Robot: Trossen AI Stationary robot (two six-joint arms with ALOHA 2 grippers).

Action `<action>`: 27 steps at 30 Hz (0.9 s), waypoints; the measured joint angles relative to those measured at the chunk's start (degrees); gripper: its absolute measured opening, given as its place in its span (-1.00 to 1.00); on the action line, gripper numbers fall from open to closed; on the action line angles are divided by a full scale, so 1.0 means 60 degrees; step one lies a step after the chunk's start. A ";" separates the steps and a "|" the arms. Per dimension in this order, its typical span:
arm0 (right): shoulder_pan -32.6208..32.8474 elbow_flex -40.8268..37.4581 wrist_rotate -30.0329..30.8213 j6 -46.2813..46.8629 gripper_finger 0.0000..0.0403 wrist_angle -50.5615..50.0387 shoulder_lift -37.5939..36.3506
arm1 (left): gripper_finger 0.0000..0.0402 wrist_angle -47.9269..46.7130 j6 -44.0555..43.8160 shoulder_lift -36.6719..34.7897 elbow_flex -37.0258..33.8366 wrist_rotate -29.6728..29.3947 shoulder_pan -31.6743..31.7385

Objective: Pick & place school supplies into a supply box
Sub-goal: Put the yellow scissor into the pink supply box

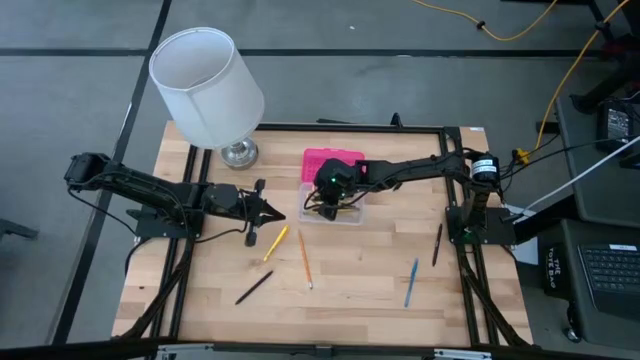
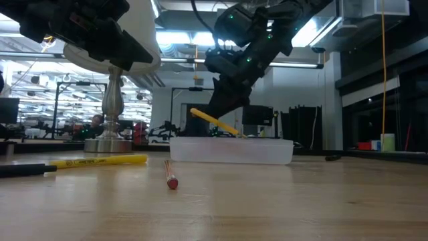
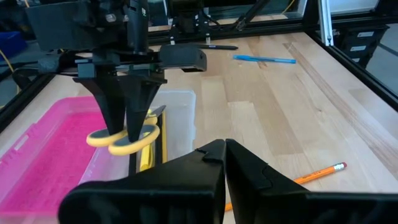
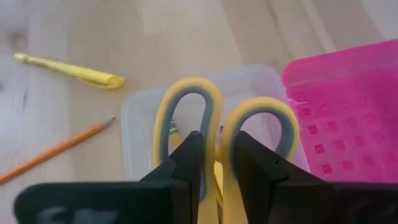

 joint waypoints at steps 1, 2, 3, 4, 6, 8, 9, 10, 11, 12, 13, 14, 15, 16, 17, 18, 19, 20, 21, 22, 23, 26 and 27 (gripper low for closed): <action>-0.0007 -0.0002 -0.0055 -0.0105 -0.61 0.0000 0.0000 | -0.97 0.0002 0.0000 0.0000 0.0000 0.0000 0.0000; -0.0007 -0.0004 -0.0057 -0.0130 -0.61 0.0000 0.0000 | -0.97 0.0002 0.0000 0.0000 0.0000 0.0004 0.0000; -0.0014 -0.0004 -0.0057 -0.0127 -0.61 0.0000 0.0000 | -0.97 0.0002 0.0000 0.0000 0.0000 0.0000 0.0000; -0.0037 -0.0004 -0.0072 -0.0116 -0.60 0.0000 0.0000 | -0.97 0.0002 0.0000 0.0000 0.0000 0.0004 0.0000; -0.0077 -0.0004 -0.0077 -0.0101 -0.59 -0.0012 0.0000 | -0.97 0.0002 0.0000 0.0000 0.0000 0.0004 0.0000; -0.0116 -0.0004 -0.0075 -0.0100 -0.56 -0.0022 0.0000 | -0.97 0.0002 -0.0002 0.0000 0.0000 0.0006 0.0000; -0.0133 -0.0004 -0.0075 -0.0095 -0.54 -0.0022 0.0000 | -0.97 0.0002 -0.0002 0.0000 0.0000 0.0007 0.0000; -0.0154 -0.0004 -0.0075 -0.0094 -0.53 -0.0019 0.0000 | -0.97 0.0002 -0.0001 0.0000 0.0000 0.0010 0.0000; -0.0174 -0.0004 -0.0075 -0.0094 -0.51 -0.0018 0.0000 | -0.97 0.0002 -0.0002 0.0000 0.0000 0.0010 0.0000; -0.0188 -0.0004 -0.0088 -0.0101 -0.50 -0.0018 0.0000 | -0.97 0.0002 -0.0004 0.0000 0.0000 0.0008 0.0000; -0.0195 -0.0004 -0.0116 -0.0107 -0.49 -0.0022 0.0000 | -0.97 0.0002 -0.0003 0.0000 0.0000 0.0011 0.0000; -0.0196 -0.0006 -0.0119 -0.0113 -0.48 -0.0020 0.0000 | -0.97 0.0002 -0.0004 0.0000 0.0000 0.0011 0.0000; -0.0196 -0.0007 -0.0119 -0.0133 -0.48 -0.0018 0.0000 | -0.97 0.0002 0.0000 0.0000 0.0000 0.0011 0.0000; -0.0196 -0.0007 -0.0119 -0.0150 -0.47 -0.0017 0.0000 | -0.97 0.0002 -0.0004 0.0000 0.0000 0.0011 0.0000; -0.0196 -0.0007 -0.0119 -0.0154 -0.47 -0.0013 0.0000 | -0.97 0.0002 -0.0004 0.0000 0.0000 0.0011 0.0000; -0.0196 -0.0007 -0.0119 -0.0151 -0.47 -0.0015 0.0000 | -0.97 0.0002 -0.0004 0.0000 0.0000 0.0011 0.0000; -0.0196 -0.0007 -0.0119 -0.0149 -0.47 -0.0014 0.0000 | -0.97 0.0000 -0.0004 0.0000 0.0000 0.0011 0.0000; -0.0196 -0.0007 -0.0119 -0.0149 -0.47 -0.0011 0.0000 | -0.97 0.0002 -0.0008 0.0000 0.0000 0.0011 0.0000; -0.0196 -0.0007 -0.0119 -0.0149 -0.46 -0.0014 0.0000 | -0.97 -0.0002 -0.0063 0.0000 0.0000 0.0012 0.0000; -0.0196 -0.0007 -0.0119 -0.0146 -0.46 -0.0012 0.0000 | -0.97 -0.0008 -0.0166 0.0000 0.0000 0.0015 0.0000; -0.0196 -0.0007 -0.0119 -0.0149 -0.46 -0.0013 0.0000 | -0.97 -0.0038 -0.0273 0.0000 0.0000 0.0015 0.0000; -0.0193 -0.0007 -0.0119 -0.0149 -0.46 -0.0070 0.0000 | -0.97 -0.0100 -0.0356 0.0000 0.0000 0.0015 0.0000; -0.0193 -0.0007 -0.0119 -0.0149 -0.46 -0.0122 0.0000 | -0.97 -0.0100 -0.0353 0.0000 0.0000 0.0015 0.0000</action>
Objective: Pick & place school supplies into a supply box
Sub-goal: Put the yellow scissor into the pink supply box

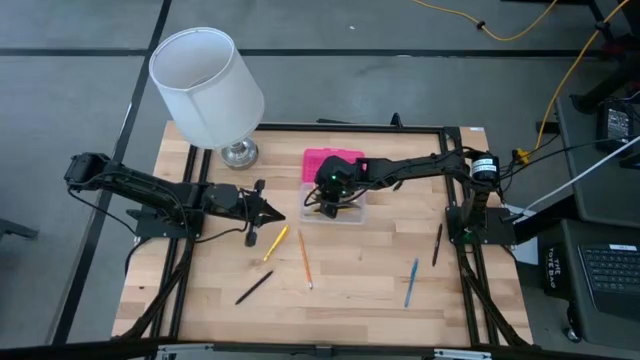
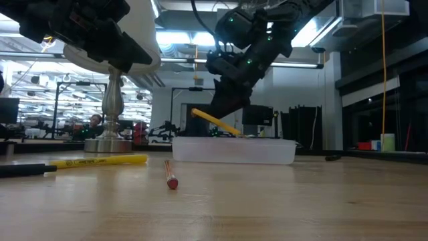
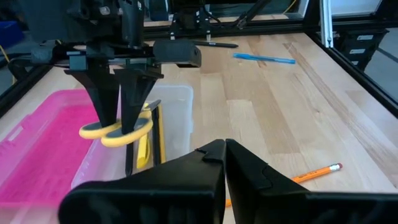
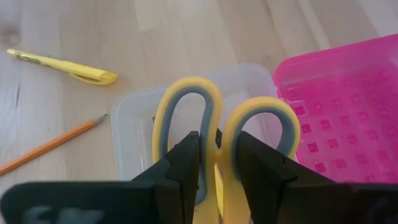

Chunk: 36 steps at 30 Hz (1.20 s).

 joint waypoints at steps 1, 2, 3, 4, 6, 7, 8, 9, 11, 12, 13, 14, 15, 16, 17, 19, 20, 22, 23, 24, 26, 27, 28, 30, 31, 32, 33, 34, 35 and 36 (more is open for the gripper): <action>0.0000 0.0000 0.0000 0.0000 -0.46 -0.0045 0.0000 | -0.97 0.0000 0.0000 0.0000 0.0000 0.0000 0.0000; 0.0000 0.0000 0.0000 0.0000 -0.46 -0.0078 0.0000 | -0.97 0.0000 0.0002 0.0000 0.0000 0.0000 0.0000; 0.0000 0.0000 0.0000 0.0000 -0.46 -0.0088 0.0000 | -0.97 0.0000 0.0007 0.0000 0.0000 0.0000 0.0000; 0.0000 0.0000 0.0000 0.0000 -0.46 -0.0086 0.0000 | -0.97 0.0000 0.0007 0.0000 0.0000 -0.0002 0.0000; 0.0000 0.0000 -0.0002 -0.0024 -0.46 -0.0051 0.0027 | -0.97 0.0000 0.0018 0.0000 0.0000 -0.0001 0.0000; 0.0000 0.0000 -0.0004 -0.0071 -0.46 -0.0024 0.0044 | -0.97 0.0001 0.0018 0.0000 0.0000 -0.0003 0.0000; 0.0000 -0.0002 -0.0001 -0.0173 -0.46 -0.0038 0.0059 | -0.97 0.0004 0.0018 0.0000 0.0000 0.0000 0.0000; 0.0000 -0.0004 0.0000 -0.0246 -0.46 -0.0027 0.0101 | -0.97 0.0015 0.0018 0.0000 0.0000 -0.0004 0.0000; 0.0000 -0.0004 -0.0007 -0.0255 -0.46 0.0035 0.0182 | -0.97 0.0018 0.0018 0.0000 0.0000 0.0000 0.0000; 0.0000 -0.0012 -0.0004 -0.0257 -0.46 -0.0006 0.0204 | -0.97 0.0021 0.0020 0.0000 0.0000 -0.0004 0.0000; 0.0000 -0.0015 -0.0004 -0.0290 -0.46 0.0078 0.0260 | -0.97 0.0022 0.0022 0.0000 0.0000 -0.0004 0.0000; 0.0000 -0.0011 -0.0004 -0.0386 -0.46 0.0179 0.0298 | -0.97 0.0022 0.0022 0.0000 0.0000 0.0000 0.0000; 0.0000 -0.0011 -0.0004 -0.0466 -0.46 0.0147 0.0313 | -0.97 0.0023 0.0022 0.0000 0.0000 -0.0004 0.0000; 0.0000 -0.0015 -0.0004 -0.0497 -0.46 0.0145 0.0335 | -0.97 0.0029 0.0026 -0.0004 0.0000 -0.0004 0.0000; 0.0000 -0.0013 -0.0004 -0.0493 -0.46 0.0291 0.0374 | -0.97 0.0025 0.0022 -0.0001 0.0000 -0.0003 0.0000; 0.0000 -0.0007 -0.0004 -0.0455 -0.46 0.0310 0.0401 | -0.97 0.0035 0.0023 -0.0004 0.0000 -0.0004 0.0000; 0.0000 -0.0007 -0.0004 -0.0459 -0.46 0.0303 0.0401 | -0.97 0.0035 0.0024 -0.0004 0.0000 -0.0004 0.0000; 0.0000 -0.0007 -0.0004 -0.0474 -0.46 0.0340 0.0401 | -0.97 0.0029 0.0022 -0.0004 0.0000 -0.0004 0.0000; 0.0000 -0.0007 -0.0004 -0.0460 -0.46 0.0344 0.0401 | -0.97 0.0036 0.0026 -0.0004 0.0000 -0.0004 0.0000; 0.0000 -0.0007 -0.0004 -0.0455 -0.46 0.0341 0.0401 | -0.97 0.0030 0.0025 -0.0004 0.0000 -0.0004 0.0000; 0.0000 -0.0007 -0.0004 -0.0452 -0.46 0.0346 0.0401 | -0.97 0.0033 0.0025 -0.0004 0.0000 -0.0004 0.0000; 0.0000 -0.0007 -0.0004 -0.0448 -0.46 0.0348 0.0401 | -0.97 0.0031 0.0026 -0.0004 0.0000 -0.0004 0.0000; 0.0000 -0.0007 -0.0004 -0.0447 -0.46 0.0344 0.0401 | -0.97 0.0029 0.0022 -0.0004 0.0000 -0.0004 0.0000; 0.0000 -0.0007 -0.0004 -0.0434 -0.46 0.0344 0.0401 | -0.97 0.0029 0.0024 -0.0004 0.0000 -0.0004 0.0000; 0.0000 -0.0007 -0.0004 -0.0408 -0.46 0.0344 0.0401 | -0.97 0.0029 0.0022 -0.0004 0.0000 -0.0004 0.0000; 0.0000 -0.0007 -0.0007 -0.0325 -0.46 0.0343 0.0401 | -0.97 0.0029 0.0022 -0.0004 0.0000 -0.0004 0.0000; 0.0000 -0.0007 -0.0007 -0.0226 -0.46 0.0322 0.0401 | -0.97 0.0029 0.0022 -0.0004 0.0000 -0.0004 0.0000; 0.0000 -0.0007 -0.0008 -0.0208 -0.46 0.0272 0.0401 | -0.97 0.0029 0.0018 -0.0004 0.0000 -0.0004 0.0000; 0.0000 -0.0007 -0.0007 -0.0213 -0.46 0.0203 0.0401 | -0.97 0.0029 0.0021 -0.0004 0.0000 -0.0004 0.0000; 0.0000 -0.0007 -0.0010 -0.0215 -0.46 0.0123 0.0401 | -0.97 0.0029 0.0022 -0.0004 0.0000 -0.0004 0.0000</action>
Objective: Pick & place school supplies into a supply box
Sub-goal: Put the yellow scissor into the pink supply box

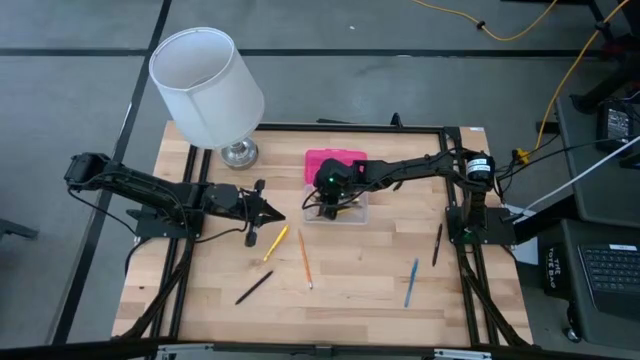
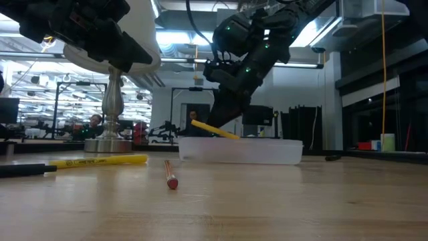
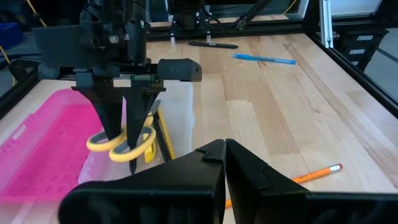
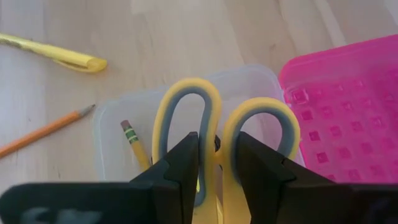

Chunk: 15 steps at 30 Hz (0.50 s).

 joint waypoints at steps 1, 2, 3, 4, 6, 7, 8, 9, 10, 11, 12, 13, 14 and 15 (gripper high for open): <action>0.0000 0.0000 0.0002 0.0001 -0.46 -0.0081 0.0000 | -0.97 0.0000 0.0000 0.0000 0.0000 0.0000 0.0000; 0.0000 0.0000 0.0002 0.0003 -0.46 -0.0146 0.0000 | -0.97 0.0000 0.0000 0.0000 0.0000 0.0000 0.0000; 0.0000 0.0000 0.0002 0.0000 -0.46 -0.0162 0.0000 | -0.97 0.0000 0.0000 0.0000 0.0000 0.0000 0.0000; 0.0000 0.0000 -0.0001 0.0000 -0.46 -0.0165 0.0000 | -0.97 0.0000 0.0000 0.0000 0.0000 0.0000 0.0000; 0.0000 0.0000 -0.0001 -0.0003 -0.46 -0.0148 0.0000 | -0.97 0.0000 0.0000 0.0000 0.0000 0.0000 0.0000; 0.0000 0.0000 0.0002 -0.0002 -0.46 -0.0140 0.0000 | -0.97 0.0000 0.0000 0.0000 0.0000 0.0000 0.0000; 0.0000 0.0000 0.0002 0.0000 -0.46 -0.0140 0.0000 | -0.97 0.0000 0.0000 0.0000 0.0000 0.0000 0.0000; 0.0000 0.0000 0.0002 -0.0001 -0.46 -0.0140 0.0000 | -0.97 0.0000 0.0000 0.0000 0.0000 0.0000 0.0000; 0.0000 0.0000 0.0002 -0.0003 -0.46 -0.0140 0.0000 | -0.97 0.0000 0.0000 0.0000 0.0000 0.0000 0.0000; 0.0000 0.0000 0.0002 0.0004 -0.46 -0.0140 0.0000 | -0.97 0.0000 0.0000 0.0000 0.0000 0.0000 0.0000; 0.0000 0.0000 0.0002 0.0002 -0.46 -0.0140 0.0000 | -0.97 0.0000 0.0000 0.0000 0.0000 0.0000 0.0000; 0.0000 0.0000 0.0002 0.0000 -0.47 -0.0140 0.0000 | -0.97 0.0000 0.0000 0.0000 0.0000 0.0000 0.0000; 0.0000 0.0000 0.0001 -0.0004 -0.49 -0.0143 0.0000 | -0.97 0.0000 0.0000 0.0000 0.0000 0.0000 0.0000; 0.0004 0.0000 -0.0001 -0.0007 -0.51 -0.0143 0.0000 | -0.97 0.0000 0.0000 0.0000 0.0000 0.0000 0.0000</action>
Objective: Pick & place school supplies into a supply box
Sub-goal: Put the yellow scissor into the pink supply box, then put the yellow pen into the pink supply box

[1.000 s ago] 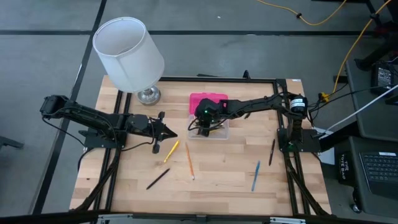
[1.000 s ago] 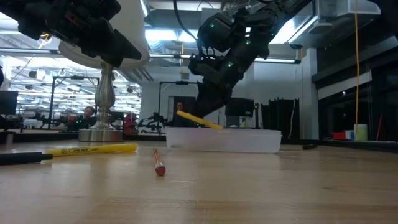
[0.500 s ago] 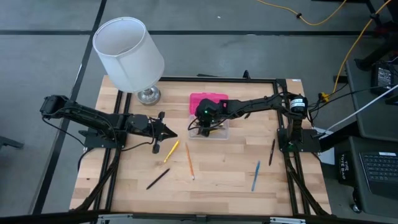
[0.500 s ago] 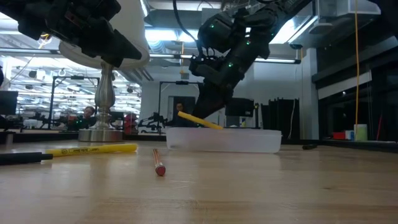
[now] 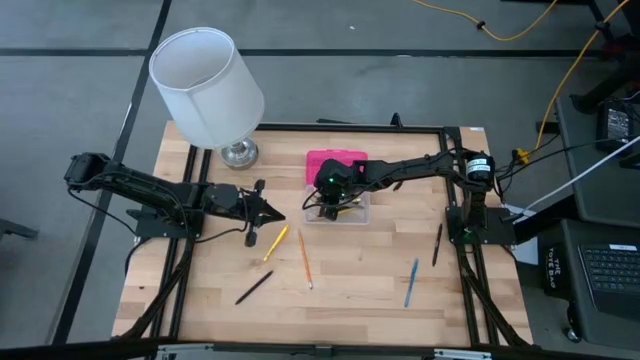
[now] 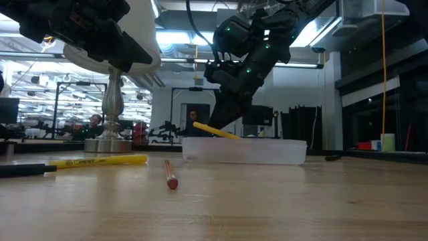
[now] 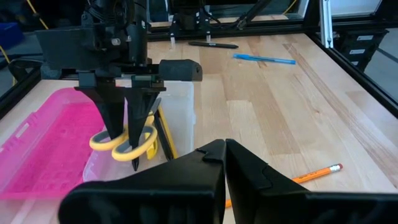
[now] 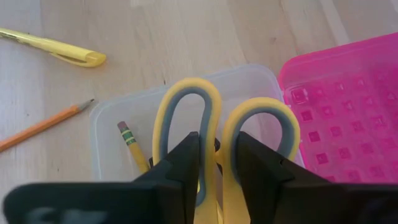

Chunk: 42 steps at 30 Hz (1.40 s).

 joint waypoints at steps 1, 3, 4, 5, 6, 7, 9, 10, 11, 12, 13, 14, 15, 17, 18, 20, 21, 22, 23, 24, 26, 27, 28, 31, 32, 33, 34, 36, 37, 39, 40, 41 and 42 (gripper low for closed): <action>0.0000 0.0000 0.0000 0.0000 -0.52 0.0000 0.0000 | -0.97 0.0000 0.0000 0.0000 0.0000 0.0000 0.0000; 0.0000 0.0000 0.0001 -0.0004 -0.54 0.0000 0.0000 | -0.97 0.0000 0.0000 0.0000 0.0000 0.0000 0.0000; -0.0001 0.0000 0.0001 -0.0004 -0.54 0.0004 0.0000 | -0.97 0.0000 0.0000 0.0000 0.0000 0.0000 0.0000; -0.0004 0.0000 0.0004 -0.0004 -0.52 0.0004 0.0000 | -0.97 0.0000 0.0000 0.0000 0.0000 0.0000 0.0000; -0.0004 0.0000 0.0004 -0.0004 -0.50 0.0000 0.0000 | -0.97 0.0000 0.0000 0.0000 0.0000 0.0000 0.0000; 0.0000 0.0000 0.0004 -0.0008 -0.47 -0.0001 0.0000 | -0.97 -0.0001 0.0000 0.0000 0.0000 0.0000 0.0000; -0.0001 0.0000 0.0000 -0.0007 -0.39 -0.0004 0.0000 | -0.97 -0.0004 0.0000 0.0000 0.0000 0.0000 0.0000; 0.0000 0.0004 -0.0002 0.0004 -0.36 -0.0004 0.0000 | -0.97 0.0000 0.0000 0.0000 0.0000 0.0000 0.0000; 0.0000 0.0004 -0.0004 0.0004 -0.32 -0.0004 0.0000 | -0.97 -0.0002 0.0000 0.0000 0.0000 0.0000 0.0000; 0.0000 0.0004 -0.0004 -0.0003 -0.29 -0.0007 0.0000 | -0.97 -0.0001 0.0000 0.0000 0.0000 0.0000 0.0000; 0.0000 0.0004 -0.0004 -0.0026 -0.27 -0.0005 0.0000 | -0.97 -0.0004 0.0000 0.0000 0.0000 0.0000 0.0000; 0.0000 0.0004 0.0000 -0.0033 -0.24 0.0000 0.0000 | -0.97 -0.0004 0.0000 0.0000 0.0000 0.0000 0.0000; -0.0004 0.0004 0.0000 -0.0034 -0.22 0.0003 0.0000 | -0.97 -0.0004 0.0000 0.0000 0.0000 0.0000 0.0000; -0.0004 0.0004 0.0000 -0.0051 -0.19 0.0000 0.0000 | -0.97 -0.0004 0.0000 0.0000 0.0000 0.0000 0.0000; -0.0004 0.0004 0.0001 -0.0077 -0.18 -0.0002 -0.0015 | -0.97 -0.0004 0.0000 0.0000 0.0000 0.0000 0.0000; -0.0004 0.0053 0.0004 -0.0281 -0.17 -0.0060 -0.0060 | -0.97 -0.0004 0.0000 0.0000 0.0000 0.0000 0.0000; -0.0004 0.0121 0.0004 -0.0295 -0.17 -0.0142 -0.0122 | -0.97 -0.0005 0.0000 0.0000 0.0000 0.0000 0.0000; 0.0000 0.0205 0.0004 -0.0294 -0.18 -0.0215 -0.0170 | -0.97 -0.0007 0.0000 0.0000 0.0000 0.0000 0.0000; 0.0000 0.0347 0.0004 -0.0304 -0.19 -0.0240 -0.0186 | -0.97 -0.0007 0.0000 0.0000 0.0000 0.0000 0.0000; 0.0000 0.0496 0.0004 -0.0344 -0.20 -0.0317 -0.0214 | -0.97 -0.0007 0.0000 0.0000 0.0000 0.0000 0.0000; 0.0004 0.0865 0.0045 -0.0536 -0.24 -0.0817 -0.0259 | -0.97 -0.0011 -0.0004 0.0000 0.0000 0.0000 0.0000; 0.0025 0.1097 0.0148 -0.0620 -0.27 -0.0964 -0.0259 | -0.97 -0.0036 0.0000 0.0000 0.0000 0.0003 0.0000; 0.0049 0.1304 0.0297 -0.0744 -0.31 -0.1153 -0.0259 | -0.97 -0.0054 -0.0004 0.0000 0.0000 0.0000 0.0000; 0.0230 0.2020 0.0917 -0.1123 -0.47 -0.2282 -0.0266 | -0.97 -0.0080 -0.0025 0.0000 0.0000 0.0004 0.0000; 0.0315 0.2289 0.1149 -0.1292 -0.54 -0.2753 -0.0266 | -0.97 -0.0084 -0.0021 0.0000 0.0000 0.0007 0.0000; 0.0407 0.2534 0.1341 -0.1449 -0.61 -0.3123 -0.0283 | -0.97 -0.0082 -0.0015 0.0000 0.0000 0.0007 0.0000; 0.0491 0.2725 0.1495 -0.1565 -0.69 -0.3380 -0.0321 | -0.97 -0.0089 -0.0018 0.0000 0.0000 0.0004 0.0000; 0.0633 0.2979 0.1566 -0.1807 -0.85 -0.3656 -0.0455 | -0.97 -0.0137 -0.0063 0.0000 0.0000 0.0004 0.0000; 0.0707 0.2998 0.1559 -0.1891 -0.92 -0.3637 -0.0560 | -0.97 -0.0172 -0.0162 0.0000 0.0000 0.0004 0.0000; 0.0831 0.2955 0.1526 -0.2053 -0.96 -0.3605 -0.0791 | -0.97 -0.0246 -0.0499 0.0000 0.0000 -0.0003 0.0000; 0.0892 0.2843 0.1532 -0.2041 -0.95 -0.3587 -0.0934 | -0.97 -0.0296 -0.0688 0.0000 0.0000 -0.0019 0.0000; 0.0941 0.2693 0.1543 -0.2021 -0.93 -0.3577 -0.1079 | -0.97 -0.0350 -0.0862 0.0000 0.0000 -0.0028 0.0000; 0.0995 0.2460 0.1541 -0.1988 -0.93 -0.3501 -0.1261 | -0.98 -0.0499 -0.1014 0.0000 0.0018 -0.0055 -0.0014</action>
